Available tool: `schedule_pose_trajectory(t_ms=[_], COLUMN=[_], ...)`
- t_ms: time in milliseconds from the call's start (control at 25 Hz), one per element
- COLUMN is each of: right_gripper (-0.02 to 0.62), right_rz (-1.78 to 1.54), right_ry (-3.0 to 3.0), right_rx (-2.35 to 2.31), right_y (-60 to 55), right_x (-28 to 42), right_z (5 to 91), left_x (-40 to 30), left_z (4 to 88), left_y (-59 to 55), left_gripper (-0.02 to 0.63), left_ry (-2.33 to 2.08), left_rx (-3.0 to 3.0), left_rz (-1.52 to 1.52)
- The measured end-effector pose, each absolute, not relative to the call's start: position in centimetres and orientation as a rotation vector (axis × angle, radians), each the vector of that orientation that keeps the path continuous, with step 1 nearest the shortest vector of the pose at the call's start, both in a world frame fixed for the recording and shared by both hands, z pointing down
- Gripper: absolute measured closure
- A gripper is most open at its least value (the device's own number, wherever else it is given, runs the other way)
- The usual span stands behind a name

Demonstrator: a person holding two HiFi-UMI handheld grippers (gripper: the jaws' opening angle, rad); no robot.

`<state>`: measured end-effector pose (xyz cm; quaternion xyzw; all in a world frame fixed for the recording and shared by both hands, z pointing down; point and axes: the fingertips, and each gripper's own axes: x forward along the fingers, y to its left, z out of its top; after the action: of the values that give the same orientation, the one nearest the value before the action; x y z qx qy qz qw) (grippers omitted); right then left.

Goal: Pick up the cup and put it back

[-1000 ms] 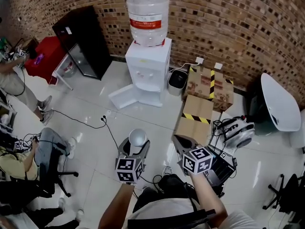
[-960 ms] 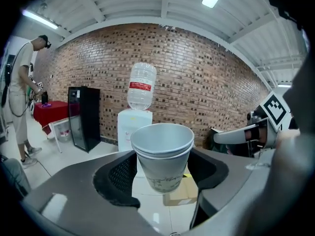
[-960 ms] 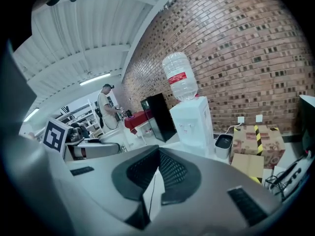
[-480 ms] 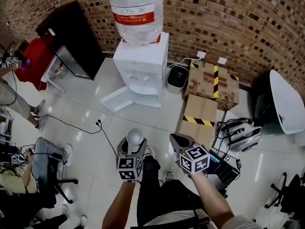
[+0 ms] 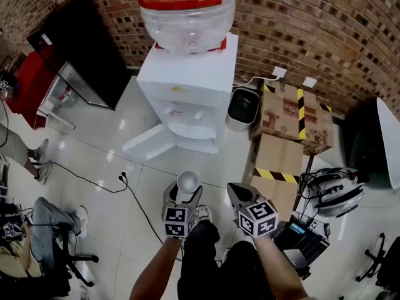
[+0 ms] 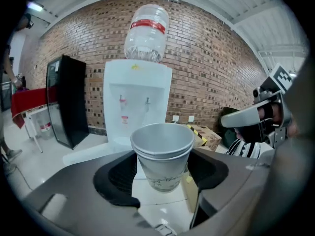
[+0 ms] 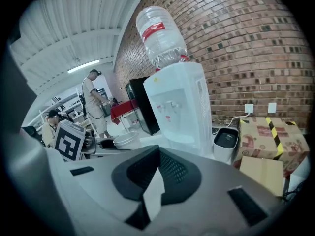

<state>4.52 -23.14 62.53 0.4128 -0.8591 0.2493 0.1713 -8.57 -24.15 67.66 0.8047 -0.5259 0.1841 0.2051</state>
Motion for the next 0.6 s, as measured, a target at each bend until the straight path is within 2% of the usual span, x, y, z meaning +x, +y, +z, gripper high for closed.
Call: schedule_pose_trajectory(t_ms=[360, 600], right_gripper=[0.583, 0.584], right_rz=[0.767, 0.698], right_ry=[-2.526, -2.576], right_rx=[1.302, 1.286], right_y=[-31.7, -34.8], right_x=[4.2, 3.3], right_z=[78.4, 86.2], left_x=[-8.8, -9.6], left_z=[89.3, 99.0], left_y=[-36.7, -43.6], left_gripper=[0.279, 0.279], left_ry=[-1.519, -1.581], left_rx=[2.282, 2.27], left_rz=[0.556, 0.513])
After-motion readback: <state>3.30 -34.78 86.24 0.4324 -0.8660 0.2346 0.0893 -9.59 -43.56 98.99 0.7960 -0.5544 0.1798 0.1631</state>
